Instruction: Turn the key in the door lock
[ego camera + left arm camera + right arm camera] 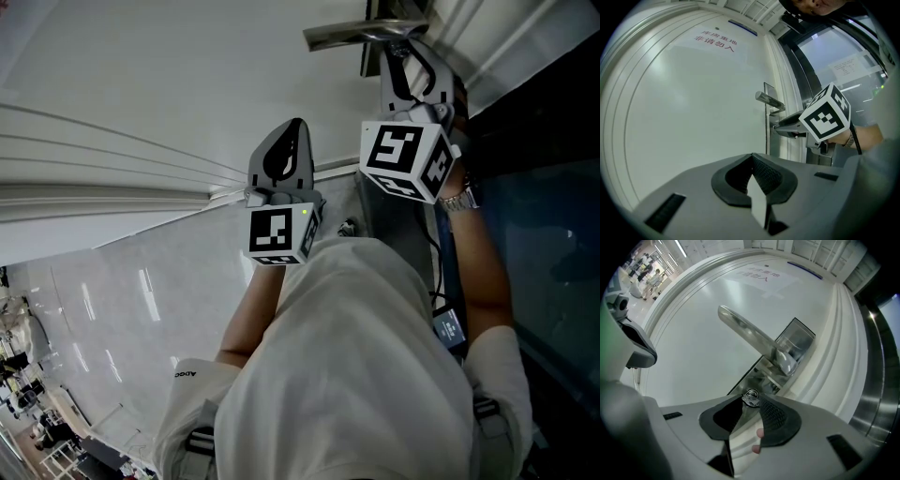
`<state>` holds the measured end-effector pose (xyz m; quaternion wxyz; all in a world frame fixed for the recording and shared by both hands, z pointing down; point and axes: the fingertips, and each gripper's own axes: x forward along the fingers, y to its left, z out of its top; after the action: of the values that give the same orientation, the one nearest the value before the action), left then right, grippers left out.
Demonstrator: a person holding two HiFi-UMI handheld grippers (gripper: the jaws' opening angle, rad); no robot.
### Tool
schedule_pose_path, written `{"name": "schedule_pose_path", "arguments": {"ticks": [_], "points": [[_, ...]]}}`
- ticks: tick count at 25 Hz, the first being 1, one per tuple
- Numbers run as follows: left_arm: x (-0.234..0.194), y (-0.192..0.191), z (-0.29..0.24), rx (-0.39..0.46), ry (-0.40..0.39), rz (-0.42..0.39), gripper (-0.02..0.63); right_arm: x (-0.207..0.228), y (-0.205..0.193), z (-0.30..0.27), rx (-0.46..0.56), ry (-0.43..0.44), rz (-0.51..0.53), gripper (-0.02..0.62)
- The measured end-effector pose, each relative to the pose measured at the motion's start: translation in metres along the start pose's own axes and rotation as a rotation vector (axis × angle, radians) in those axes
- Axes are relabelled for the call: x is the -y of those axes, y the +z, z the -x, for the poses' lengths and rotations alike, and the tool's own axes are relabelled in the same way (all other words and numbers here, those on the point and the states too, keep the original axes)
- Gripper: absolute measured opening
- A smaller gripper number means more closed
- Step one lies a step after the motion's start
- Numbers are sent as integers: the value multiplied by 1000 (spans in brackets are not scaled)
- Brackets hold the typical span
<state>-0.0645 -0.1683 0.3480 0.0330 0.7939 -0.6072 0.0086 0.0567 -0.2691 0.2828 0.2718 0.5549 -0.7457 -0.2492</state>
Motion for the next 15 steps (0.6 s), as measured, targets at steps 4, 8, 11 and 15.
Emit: {"name": "schedule_pose_path", "arguments": {"ticks": [4, 8, 11, 15], "points": [[-1, 1, 3, -1, 11, -2, 6, 2, 2, 3, 35, -11, -59, 110], [-8, 1, 8, -6, 32, 0, 6, 4, 2, 9, 70, -41, -121, 110], [-13, 0, 11, -10, 48, 1, 6, 4, 1, 12, 84, -51, -147, 110], [-16, -4, 16, -22, 58, 5, 6, 4, 0, 25, 103, -80, -190, 110]]}}
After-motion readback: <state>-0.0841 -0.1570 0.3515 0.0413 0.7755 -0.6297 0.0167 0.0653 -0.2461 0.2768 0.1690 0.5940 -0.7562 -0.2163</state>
